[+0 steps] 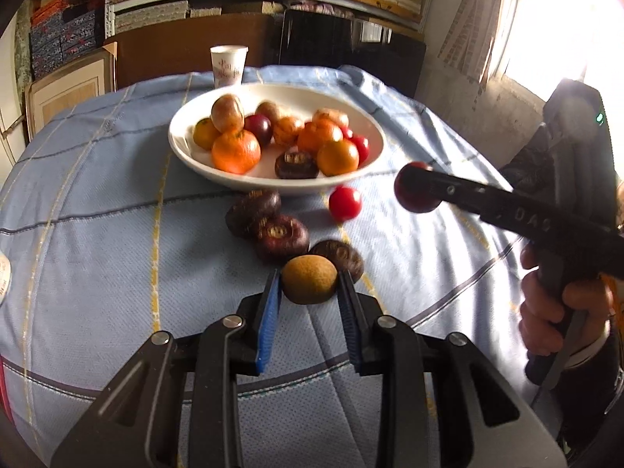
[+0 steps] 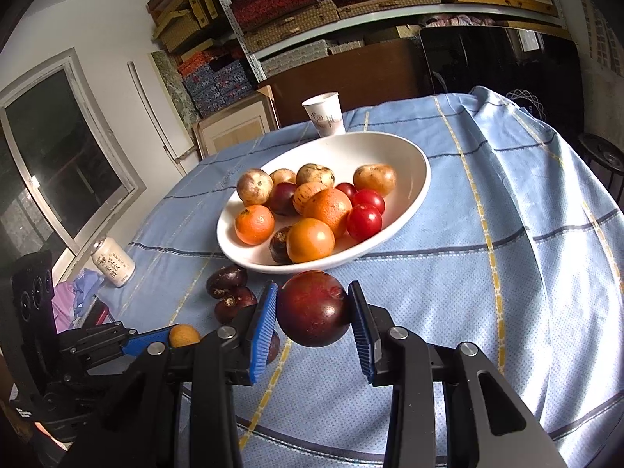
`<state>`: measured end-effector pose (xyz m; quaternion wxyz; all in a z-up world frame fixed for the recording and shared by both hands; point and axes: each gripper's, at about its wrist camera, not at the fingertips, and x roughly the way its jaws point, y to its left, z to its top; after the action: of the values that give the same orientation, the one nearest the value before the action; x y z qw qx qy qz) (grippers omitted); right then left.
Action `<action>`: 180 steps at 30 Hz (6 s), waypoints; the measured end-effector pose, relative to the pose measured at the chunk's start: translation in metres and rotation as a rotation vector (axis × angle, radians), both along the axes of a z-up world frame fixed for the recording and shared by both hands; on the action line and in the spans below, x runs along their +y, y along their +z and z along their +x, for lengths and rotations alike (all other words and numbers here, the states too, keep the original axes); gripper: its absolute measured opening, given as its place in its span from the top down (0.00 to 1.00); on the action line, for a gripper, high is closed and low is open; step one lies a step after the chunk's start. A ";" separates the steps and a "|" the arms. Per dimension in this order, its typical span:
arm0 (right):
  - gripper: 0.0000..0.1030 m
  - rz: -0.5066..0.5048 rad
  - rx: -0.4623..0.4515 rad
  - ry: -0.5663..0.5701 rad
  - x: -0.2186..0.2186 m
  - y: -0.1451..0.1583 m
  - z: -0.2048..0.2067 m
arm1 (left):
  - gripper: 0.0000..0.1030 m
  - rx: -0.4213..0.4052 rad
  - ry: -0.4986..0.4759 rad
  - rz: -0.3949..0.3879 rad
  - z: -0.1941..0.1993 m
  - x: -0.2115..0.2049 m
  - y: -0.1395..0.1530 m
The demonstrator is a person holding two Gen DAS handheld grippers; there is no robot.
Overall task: Organize fruits
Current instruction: 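Lower both held fruits onto the white plate and open both tools, then reach the right tool to the gold-patterned dark brown fruit and grasp it, then grasp the dark purple fruit with the left tool while the right tool holds its fruit, then lower both held fruits onto the white plate and open both tools, then reach the right tool to the last red tomato and grasp it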
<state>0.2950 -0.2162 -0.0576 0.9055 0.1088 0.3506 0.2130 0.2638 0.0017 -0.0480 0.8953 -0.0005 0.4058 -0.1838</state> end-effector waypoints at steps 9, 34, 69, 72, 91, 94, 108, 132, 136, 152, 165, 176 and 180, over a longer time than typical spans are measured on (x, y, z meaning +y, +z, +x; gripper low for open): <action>0.64 0.030 -0.025 -0.048 0.000 0.019 0.067 | 0.72 -0.093 0.010 0.014 0.071 -0.017 0.043; 0.37 -0.002 -0.084 0.015 0.011 0.016 0.016 | 0.05 -0.189 0.301 0.068 0.039 0.040 0.041; 0.51 -0.268 0.074 0.241 0.091 -0.039 -0.013 | 0.05 -0.070 0.432 0.074 0.030 0.076 0.014; 0.57 -0.275 0.074 0.238 0.092 -0.039 -0.013 | 0.05 -0.071 0.429 0.079 0.030 0.075 0.013; 0.57 -0.103 0.024 0.054 0.024 -0.005 -0.008 | 0.44 0.102 0.108 -0.010 0.031 0.012 -0.016; 0.57 -0.100 0.025 0.053 0.024 -0.005 -0.008 | 0.49 0.127 0.086 -0.020 0.035 -0.001 -0.020; 0.57 -0.064 0.038 0.042 0.017 -0.002 -0.009 | 0.55 0.163 0.157 0.049 0.067 -0.014 -0.030; 0.57 -0.087 0.054 0.039 0.018 -0.007 -0.009 | 0.60 0.075 0.176 0.070 0.026 -0.017 -0.016; 0.57 -0.101 0.042 0.050 0.023 -0.008 -0.010 | 0.60 -0.001 0.189 0.050 0.005 -0.006 0.001; 0.57 -0.106 -0.168 -0.031 0.031 0.048 0.056 | 0.60 -0.184 0.155 0.067 0.100 -0.003 0.082; 0.55 -0.079 -0.148 -0.041 0.040 0.029 0.119 | 0.59 -0.082 0.204 0.163 0.210 -0.014 0.054; 0.45 -0.043 -0.201 -0.050 0.026 0.056 0.080 | 0.16 -0.158 0.270 0.149 0.156 -0.002 0.080; 0.39 -0.058 -0.208 -0.053 0.023 0.057 0.056 | 0.10 -0.193 0.286 0.159 0.121 0.003 0.088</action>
<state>0.3505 -0.1936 -0.0008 0.9451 0.0692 0.2575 0.1888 0.3844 0.0043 0.0401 0.9444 0.0302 0.3269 -0.0210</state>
